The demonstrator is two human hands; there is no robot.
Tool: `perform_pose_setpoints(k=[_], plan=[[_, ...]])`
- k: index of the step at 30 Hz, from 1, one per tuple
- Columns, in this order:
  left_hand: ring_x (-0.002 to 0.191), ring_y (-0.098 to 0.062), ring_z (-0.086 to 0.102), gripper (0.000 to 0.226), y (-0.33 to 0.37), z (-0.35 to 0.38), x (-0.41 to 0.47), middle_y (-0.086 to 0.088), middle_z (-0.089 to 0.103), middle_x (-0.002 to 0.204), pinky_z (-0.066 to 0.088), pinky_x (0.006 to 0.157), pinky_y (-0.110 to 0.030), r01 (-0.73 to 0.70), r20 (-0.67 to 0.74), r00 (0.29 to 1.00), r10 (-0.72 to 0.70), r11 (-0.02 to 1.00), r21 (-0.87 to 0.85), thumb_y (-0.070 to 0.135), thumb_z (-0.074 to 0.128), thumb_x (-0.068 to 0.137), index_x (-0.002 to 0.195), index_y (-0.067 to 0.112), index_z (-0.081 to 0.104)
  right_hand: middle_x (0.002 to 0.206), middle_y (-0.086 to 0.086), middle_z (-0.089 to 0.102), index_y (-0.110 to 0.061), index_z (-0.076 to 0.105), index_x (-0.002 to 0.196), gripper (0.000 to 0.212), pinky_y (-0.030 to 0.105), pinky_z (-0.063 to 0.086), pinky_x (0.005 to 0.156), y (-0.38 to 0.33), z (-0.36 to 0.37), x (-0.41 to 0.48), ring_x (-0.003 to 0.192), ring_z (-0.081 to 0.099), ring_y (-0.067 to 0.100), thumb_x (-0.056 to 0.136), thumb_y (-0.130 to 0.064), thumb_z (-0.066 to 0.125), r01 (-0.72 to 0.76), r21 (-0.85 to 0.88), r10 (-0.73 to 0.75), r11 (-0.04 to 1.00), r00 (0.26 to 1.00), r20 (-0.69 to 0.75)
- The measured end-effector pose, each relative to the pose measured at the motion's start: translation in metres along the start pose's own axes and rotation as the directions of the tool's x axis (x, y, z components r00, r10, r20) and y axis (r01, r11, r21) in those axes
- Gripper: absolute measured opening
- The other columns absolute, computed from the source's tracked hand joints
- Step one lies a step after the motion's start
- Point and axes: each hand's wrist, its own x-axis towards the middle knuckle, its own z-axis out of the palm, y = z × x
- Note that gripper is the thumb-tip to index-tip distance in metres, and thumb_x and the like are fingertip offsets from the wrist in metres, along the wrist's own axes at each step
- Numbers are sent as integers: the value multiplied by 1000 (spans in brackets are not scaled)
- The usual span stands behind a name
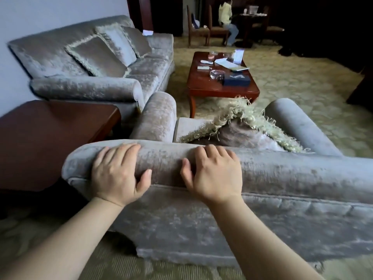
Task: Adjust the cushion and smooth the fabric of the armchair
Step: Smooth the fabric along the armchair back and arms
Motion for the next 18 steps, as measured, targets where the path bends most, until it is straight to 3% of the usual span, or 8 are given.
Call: perform_pose_setpoints(k=[8, 10, 12, 14, 15, 18], plan=[[83, -41, 62, 60, 0, -1, -9, -22, 67, 97, 45, 82, -48, 43, 7, 999, -43, 999, 9, 44, 37, 80, 106, -2, 64, 77, 12, 62, -8, 61, 79, 40, 38, 39, 72, -6, -9, -10, 74, 57, 33, 84, -40, 37, -35, 27, 32, 999, 994, 102], [82, -41, 61, 60, 0, 0, -6, -23, 67, 96, 45, 81, -47, 42, -16, 999, -41, 999, 10, 44, 36, 81, 106, -2, 64, 94, 13, 64, -7, 61, 95, 50, 40, 38, 83, 1, -15, -8, 89, 57, 33, 86, -45, 31, 39, 70, -52, 997, 981, 185], [81, -42, 60, 59, 0, 3, -7, -23, 66, 96, 44, 79, -46, 32, -47, 998, -31, 999, 27, 45, 35, 83, 107, -2, 63, 115, 14, 62, -4, 59, 113, 57, 39, 38, 95, 23, -28, -16, 106, 55, 31, 88, -48, 32, 198, 145, -226, 969, 950, 217], [81, -42, 59, 58, -6, 10, -13, -23, 65, 97, 42, 77, -47, 24, -79, 997, -21, 999, 36, 46, 34, 85, 109, 1, 61, 121, 14, 61, -5, 58, 120, 57, 39, 42, 94, 73, -44, -28, 110, 56, 31, 88, -46, 38, 300, 102, -315, 948, 927, 203], [81, -42, 57, 56, -12, 15, -14, -22, 64, 98, 41, 76, -47, 32, -74, 997, -29, 999, 39, 46, 34, 85, 111, 3, 59, 119, 14, 62, -5, 59, 119, 55, 40, 44, 91, 107, -53, -34, 107, 58, 32, 88, -46, 39, 263, 44, -266, 964, 946, 183], [89, -43, 54, 57, -35, 38, -17, -20, 57, 107, 44, 81, -52, 114, 5, 993, -114, 993, 22, 51, 33, 84, 124, 14, 50, 107, 17, 66, -3, 63, 108, 52, 42, 46, 82, 186, -73, -51, 94, 62, 37, 86, -45, 42, -31, -71, 39, 997, 994, 106]])
